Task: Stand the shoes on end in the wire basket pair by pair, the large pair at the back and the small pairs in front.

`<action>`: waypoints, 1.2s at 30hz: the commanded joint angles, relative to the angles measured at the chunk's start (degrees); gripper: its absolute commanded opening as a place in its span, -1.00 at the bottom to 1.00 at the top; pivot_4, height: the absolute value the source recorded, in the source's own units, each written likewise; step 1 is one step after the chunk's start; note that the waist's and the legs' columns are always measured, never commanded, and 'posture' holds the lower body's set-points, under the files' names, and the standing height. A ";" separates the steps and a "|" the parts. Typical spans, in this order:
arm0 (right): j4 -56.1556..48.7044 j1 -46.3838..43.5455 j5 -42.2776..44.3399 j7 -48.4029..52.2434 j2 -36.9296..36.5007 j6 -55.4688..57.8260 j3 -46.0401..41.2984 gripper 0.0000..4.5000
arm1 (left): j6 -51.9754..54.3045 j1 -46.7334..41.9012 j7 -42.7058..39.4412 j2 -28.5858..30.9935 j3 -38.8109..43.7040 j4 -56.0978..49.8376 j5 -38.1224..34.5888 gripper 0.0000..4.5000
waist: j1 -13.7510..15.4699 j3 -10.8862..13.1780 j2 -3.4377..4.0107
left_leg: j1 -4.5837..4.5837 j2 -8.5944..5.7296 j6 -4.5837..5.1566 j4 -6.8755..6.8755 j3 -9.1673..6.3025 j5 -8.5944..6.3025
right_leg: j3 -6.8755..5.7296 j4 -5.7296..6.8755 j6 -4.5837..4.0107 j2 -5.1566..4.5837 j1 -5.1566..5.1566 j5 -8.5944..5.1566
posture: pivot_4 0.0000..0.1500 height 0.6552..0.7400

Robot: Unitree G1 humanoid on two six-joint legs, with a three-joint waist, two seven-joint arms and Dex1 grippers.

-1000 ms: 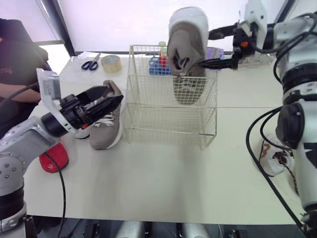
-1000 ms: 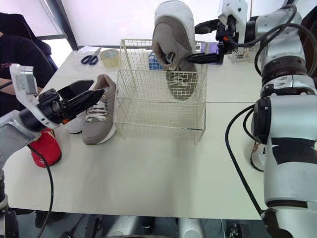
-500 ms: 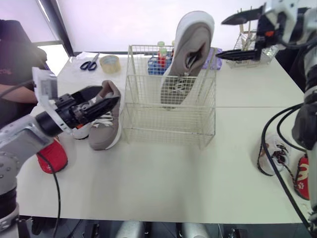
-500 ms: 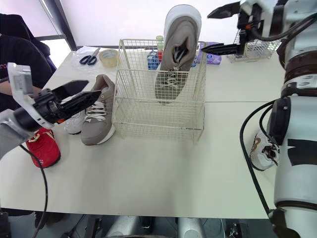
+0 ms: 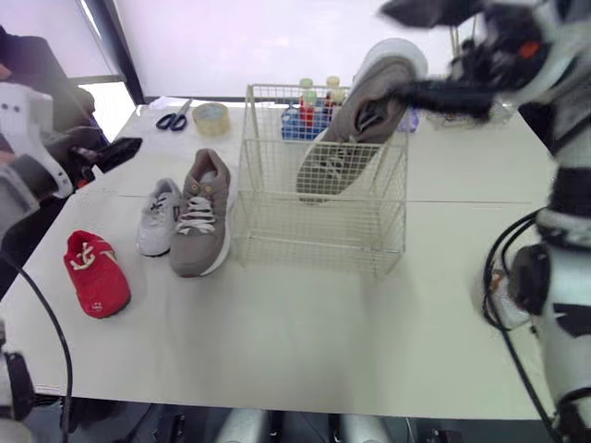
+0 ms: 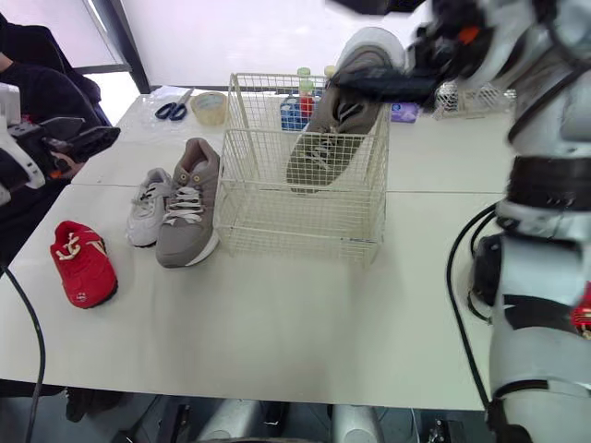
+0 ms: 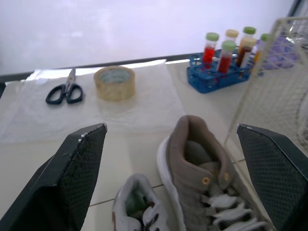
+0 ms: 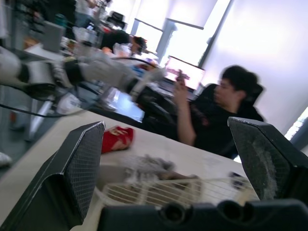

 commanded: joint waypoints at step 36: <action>-21.73 8.64 15.36 -17.78 -4.97 9.98 -0.31 1.00 | -27.22 -29.76 1.12 -22.65 -8.32 56.55 37.52 -0.98 | -0.60 -0.08 -0.26 | -0.88 -0.04 0.10 0.92 0.06 -0.04 | -0.04 0.39 0.27 0.00 -0.64 0.15 | 1.00 1.00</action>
